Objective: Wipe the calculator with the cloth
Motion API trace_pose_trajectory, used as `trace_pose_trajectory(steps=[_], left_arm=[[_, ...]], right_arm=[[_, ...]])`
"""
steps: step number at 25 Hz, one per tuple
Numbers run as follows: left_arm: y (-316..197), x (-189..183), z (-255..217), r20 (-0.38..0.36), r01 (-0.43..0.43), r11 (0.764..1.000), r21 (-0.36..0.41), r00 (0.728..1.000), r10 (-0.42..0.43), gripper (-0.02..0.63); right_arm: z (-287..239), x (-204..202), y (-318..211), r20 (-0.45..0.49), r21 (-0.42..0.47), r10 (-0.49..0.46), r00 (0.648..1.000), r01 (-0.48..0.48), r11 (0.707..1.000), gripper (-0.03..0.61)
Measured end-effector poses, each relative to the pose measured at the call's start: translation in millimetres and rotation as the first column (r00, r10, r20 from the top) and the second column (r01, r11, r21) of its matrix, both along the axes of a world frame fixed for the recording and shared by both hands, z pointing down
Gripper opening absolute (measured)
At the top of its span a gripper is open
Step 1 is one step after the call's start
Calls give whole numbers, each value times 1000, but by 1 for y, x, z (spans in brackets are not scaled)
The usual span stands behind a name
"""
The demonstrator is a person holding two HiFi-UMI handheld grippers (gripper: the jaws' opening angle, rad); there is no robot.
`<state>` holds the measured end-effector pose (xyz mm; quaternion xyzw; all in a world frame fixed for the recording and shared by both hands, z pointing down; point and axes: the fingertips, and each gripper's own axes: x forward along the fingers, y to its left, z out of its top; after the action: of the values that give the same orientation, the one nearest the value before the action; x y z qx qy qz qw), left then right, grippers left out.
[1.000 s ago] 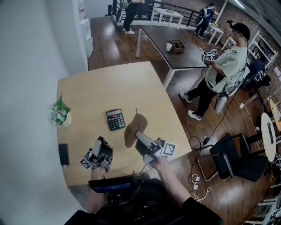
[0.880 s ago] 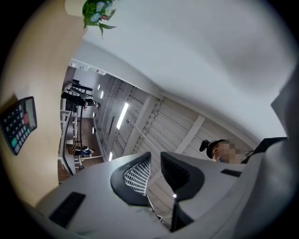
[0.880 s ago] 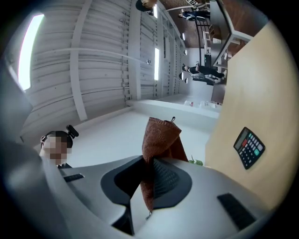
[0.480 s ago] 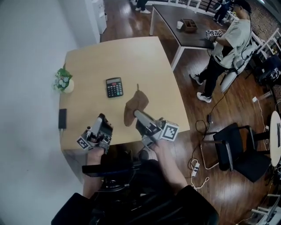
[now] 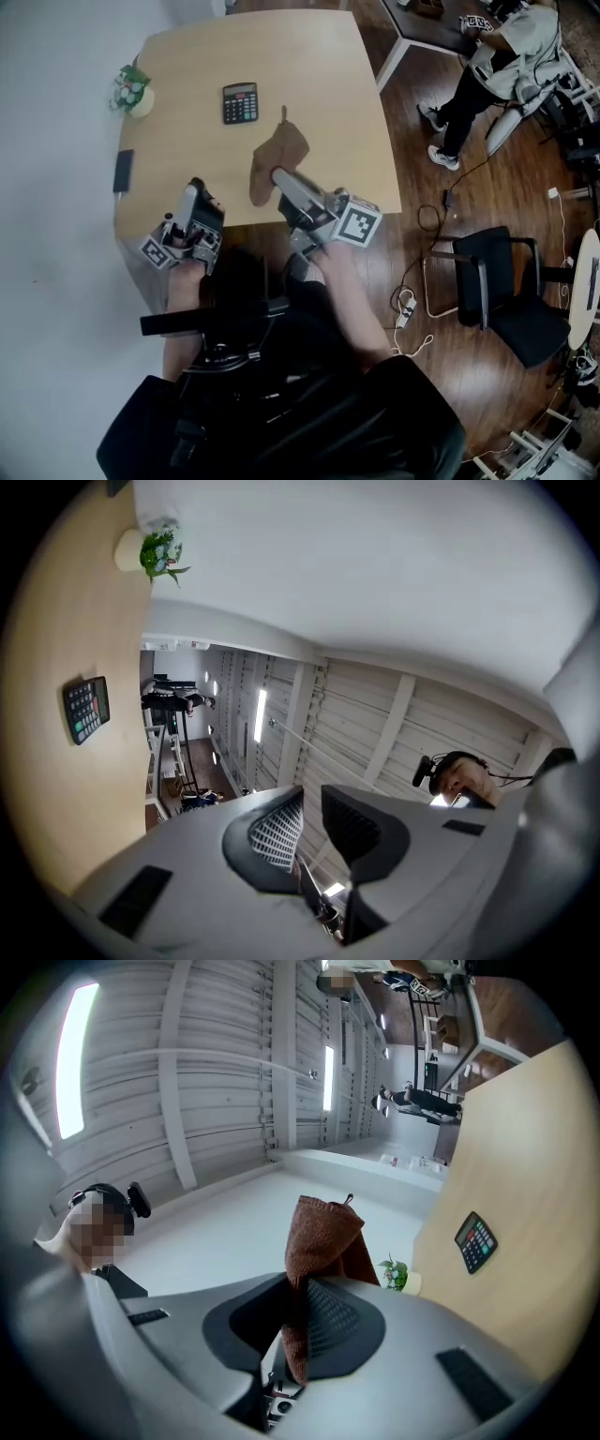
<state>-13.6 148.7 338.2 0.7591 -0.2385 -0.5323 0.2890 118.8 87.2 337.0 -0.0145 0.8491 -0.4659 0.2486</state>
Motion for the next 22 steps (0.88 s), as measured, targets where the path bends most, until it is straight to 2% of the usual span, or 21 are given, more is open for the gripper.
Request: trace_pose_trajectory(steps=[4, 9, 15, 22], left_arm=[[-2, -2, -3, -14, -34, 999, 26, 999, 34, 51], [15, -19, -14, 18, -74, 996, 52, 997, 73, 36], [27, -58, -16, 20, -92, 995, 45, 996, 91, 23], [24, -73, -13, -1, -93, 994, 50, 996, 93, 18]], right_arm=[[-4, 3, 2, -3, 45, 47, 999, -47, 998, 43], [-11, -7, 13, -3, 59, 109, 994, -108, 992, 43], [-6, -52, 29, -39, 62, 96, 995, -93, 994, 41], [6, -68, 25, -126, 70, 109, 986, -101, 992, 41]])
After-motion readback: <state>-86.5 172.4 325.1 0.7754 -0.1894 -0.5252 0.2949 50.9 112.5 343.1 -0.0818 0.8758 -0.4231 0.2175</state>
